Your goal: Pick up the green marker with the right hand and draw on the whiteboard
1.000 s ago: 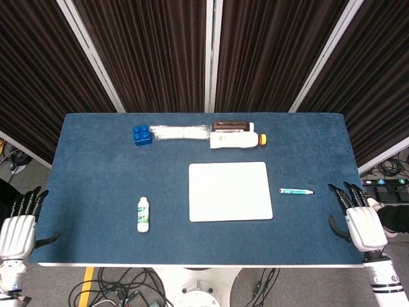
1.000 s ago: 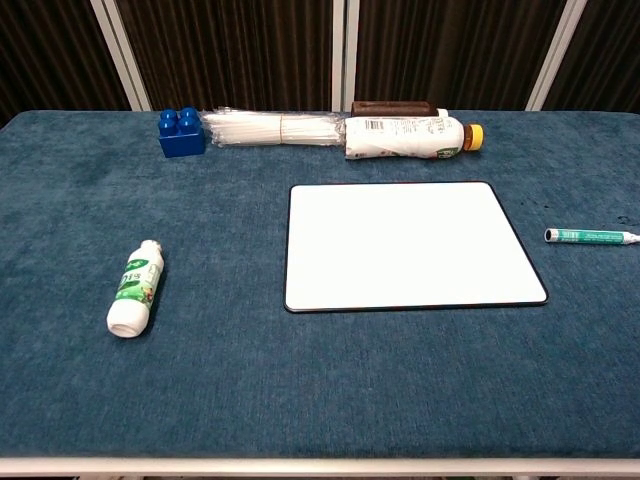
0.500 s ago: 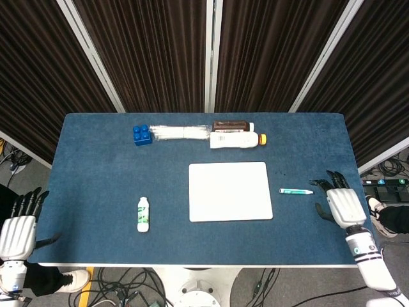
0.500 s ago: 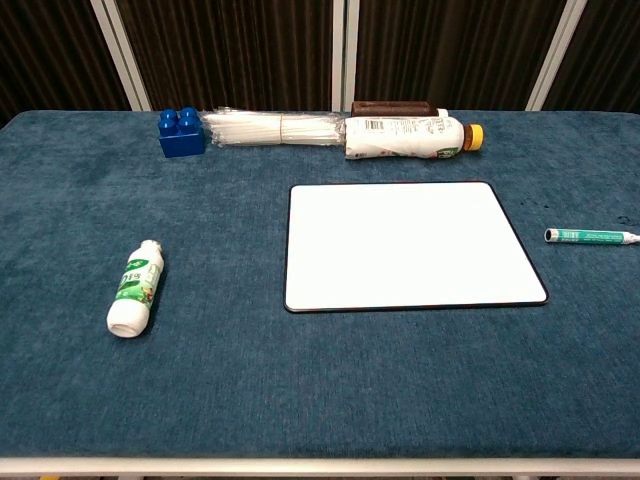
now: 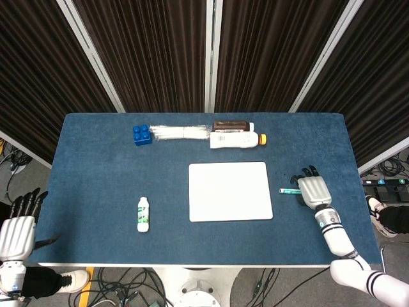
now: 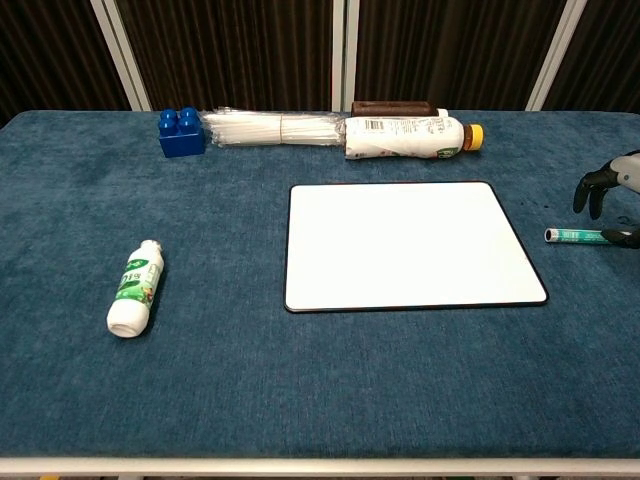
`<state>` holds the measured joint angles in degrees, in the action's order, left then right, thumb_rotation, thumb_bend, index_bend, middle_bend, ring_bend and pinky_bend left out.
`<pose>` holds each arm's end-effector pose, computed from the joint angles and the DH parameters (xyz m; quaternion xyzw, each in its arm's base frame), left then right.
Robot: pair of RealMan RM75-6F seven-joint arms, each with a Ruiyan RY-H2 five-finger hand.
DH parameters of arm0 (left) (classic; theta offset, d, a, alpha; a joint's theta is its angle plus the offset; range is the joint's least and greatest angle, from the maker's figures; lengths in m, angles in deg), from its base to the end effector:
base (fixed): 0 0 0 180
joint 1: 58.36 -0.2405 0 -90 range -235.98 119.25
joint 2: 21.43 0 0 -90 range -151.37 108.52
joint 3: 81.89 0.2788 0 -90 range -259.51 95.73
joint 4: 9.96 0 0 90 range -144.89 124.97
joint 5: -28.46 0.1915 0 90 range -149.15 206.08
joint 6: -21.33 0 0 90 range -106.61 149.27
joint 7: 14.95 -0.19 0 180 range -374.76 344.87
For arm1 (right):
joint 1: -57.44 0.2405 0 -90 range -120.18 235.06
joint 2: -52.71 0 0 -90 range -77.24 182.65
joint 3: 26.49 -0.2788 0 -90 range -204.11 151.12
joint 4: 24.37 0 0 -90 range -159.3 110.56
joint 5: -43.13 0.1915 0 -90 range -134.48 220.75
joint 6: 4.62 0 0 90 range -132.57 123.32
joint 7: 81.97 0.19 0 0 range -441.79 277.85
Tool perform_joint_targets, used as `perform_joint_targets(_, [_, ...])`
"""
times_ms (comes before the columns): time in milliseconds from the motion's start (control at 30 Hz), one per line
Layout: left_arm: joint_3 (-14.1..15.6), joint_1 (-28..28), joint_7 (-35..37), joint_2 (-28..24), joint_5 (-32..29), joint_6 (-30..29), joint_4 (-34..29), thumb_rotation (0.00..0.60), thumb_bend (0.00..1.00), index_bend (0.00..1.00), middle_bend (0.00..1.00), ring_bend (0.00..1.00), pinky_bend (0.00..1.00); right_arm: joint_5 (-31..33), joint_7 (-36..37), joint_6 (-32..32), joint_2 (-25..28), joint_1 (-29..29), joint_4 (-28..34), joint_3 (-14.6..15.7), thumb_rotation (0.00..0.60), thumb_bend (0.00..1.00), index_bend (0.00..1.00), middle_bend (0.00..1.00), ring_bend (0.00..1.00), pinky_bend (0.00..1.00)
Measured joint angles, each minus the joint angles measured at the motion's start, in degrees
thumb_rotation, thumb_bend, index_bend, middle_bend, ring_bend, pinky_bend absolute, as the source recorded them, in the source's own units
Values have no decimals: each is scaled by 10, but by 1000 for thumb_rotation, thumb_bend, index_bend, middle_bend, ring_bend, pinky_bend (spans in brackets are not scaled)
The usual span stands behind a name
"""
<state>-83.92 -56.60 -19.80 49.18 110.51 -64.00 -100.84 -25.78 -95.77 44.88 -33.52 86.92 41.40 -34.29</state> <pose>-0.3451 0.2055 0.1515 -0.5660 -0.4240 -0.3563 0.6106 -0.3262 -0.3792 0.0259 0.7186 -0.3948 0.2251 0.5264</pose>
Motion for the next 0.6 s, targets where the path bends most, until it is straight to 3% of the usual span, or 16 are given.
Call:
perform_joint_targets(500, [1,-3,7,3,-3,1,9,600,0,91,0,0,0,0,-17,6,-35,13,-45,10,600,305,438,456,180,29])
perform_joint_targets(600, [1,-3,10,4,-4,2,11,600,0,91,0,0,0,-8,-20,18,-43,13,-53,12,600,256,454,468,195,29])
